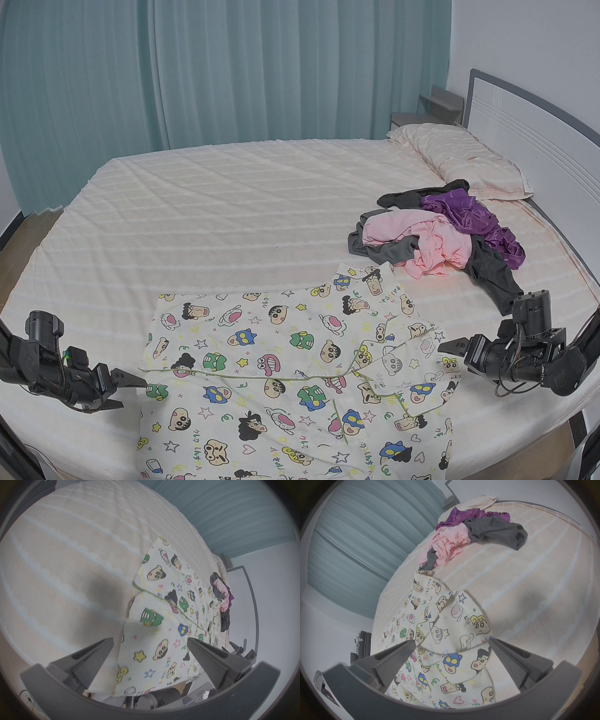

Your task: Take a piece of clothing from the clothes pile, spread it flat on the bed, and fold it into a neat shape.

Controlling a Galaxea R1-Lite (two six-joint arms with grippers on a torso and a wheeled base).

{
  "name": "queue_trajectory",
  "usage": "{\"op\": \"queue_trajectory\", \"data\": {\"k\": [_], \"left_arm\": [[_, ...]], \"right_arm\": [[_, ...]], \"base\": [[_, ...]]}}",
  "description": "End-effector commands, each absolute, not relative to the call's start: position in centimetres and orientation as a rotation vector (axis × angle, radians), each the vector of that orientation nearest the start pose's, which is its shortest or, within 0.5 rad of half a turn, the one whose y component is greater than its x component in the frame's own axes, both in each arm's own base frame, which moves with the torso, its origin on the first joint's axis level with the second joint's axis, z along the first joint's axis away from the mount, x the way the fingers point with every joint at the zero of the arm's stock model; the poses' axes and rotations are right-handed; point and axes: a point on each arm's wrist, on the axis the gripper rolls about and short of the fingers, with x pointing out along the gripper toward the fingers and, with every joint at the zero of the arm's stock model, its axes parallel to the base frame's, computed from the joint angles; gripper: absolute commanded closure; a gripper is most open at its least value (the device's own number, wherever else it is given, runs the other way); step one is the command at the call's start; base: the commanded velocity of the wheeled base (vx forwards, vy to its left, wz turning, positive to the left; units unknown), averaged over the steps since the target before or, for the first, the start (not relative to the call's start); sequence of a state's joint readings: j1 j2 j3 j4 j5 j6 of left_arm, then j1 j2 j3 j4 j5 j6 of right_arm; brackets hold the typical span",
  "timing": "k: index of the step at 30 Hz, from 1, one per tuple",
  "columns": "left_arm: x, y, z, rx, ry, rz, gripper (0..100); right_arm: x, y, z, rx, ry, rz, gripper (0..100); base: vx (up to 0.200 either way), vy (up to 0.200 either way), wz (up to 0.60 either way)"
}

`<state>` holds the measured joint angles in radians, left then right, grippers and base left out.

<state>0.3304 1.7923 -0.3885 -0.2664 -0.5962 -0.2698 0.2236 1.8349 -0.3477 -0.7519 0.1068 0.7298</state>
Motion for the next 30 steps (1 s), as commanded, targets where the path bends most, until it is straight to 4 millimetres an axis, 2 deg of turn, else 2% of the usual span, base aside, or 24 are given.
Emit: {"op": "queue_trajectory", "data": {"k": [1, 6, 17, 22, 25, 30], "left_arm": [[18.6, 5.0, 4.3, -0.769, 1.079, -0.094, 0], [17.7, 4.7, 3.9, -0.778, 1.106, -0.091, 0], [17.3, 4.4, 3.5, -0.786, 1.134, -0.09, 0], [17.4, 3.8, 3.3, -0.785, 1.169, -0.097, 0], [17.9, 2.8, 3.4, -0.855, 1.194, -0.067, 0], [19.2, 0.3, 3.6, -0.906, 1.181, 0.082, 0]], "right_arm": [[21.9, 5.5, 4.9, 0.65, 0.829, 0.039, 0], [20.8, 5.3, 4.4, 0.668, 0.841, 0.037, 0], [19.6, 5.5, 3.8, 0.669, 0.85, 0.054, 0], [19.6, 5.5, 3.7, 0.68, 0.853, 0.05, 0], [19.4, 5.5, 3.7, 0.692, 0.863, 0.053, 0], [19.4, 5.6, 3.7, 0.697, 0.866, 0.063, 0]], "base": [[-0.2, 0.0, 0.0], [-0.2, 0.0, 0.0], [-0.2, 0.0, 0.0], [0.0, 0.0, 0.0], [0.0, 0.0, 0.0], [0.0, 0.0, 0.0]]}}
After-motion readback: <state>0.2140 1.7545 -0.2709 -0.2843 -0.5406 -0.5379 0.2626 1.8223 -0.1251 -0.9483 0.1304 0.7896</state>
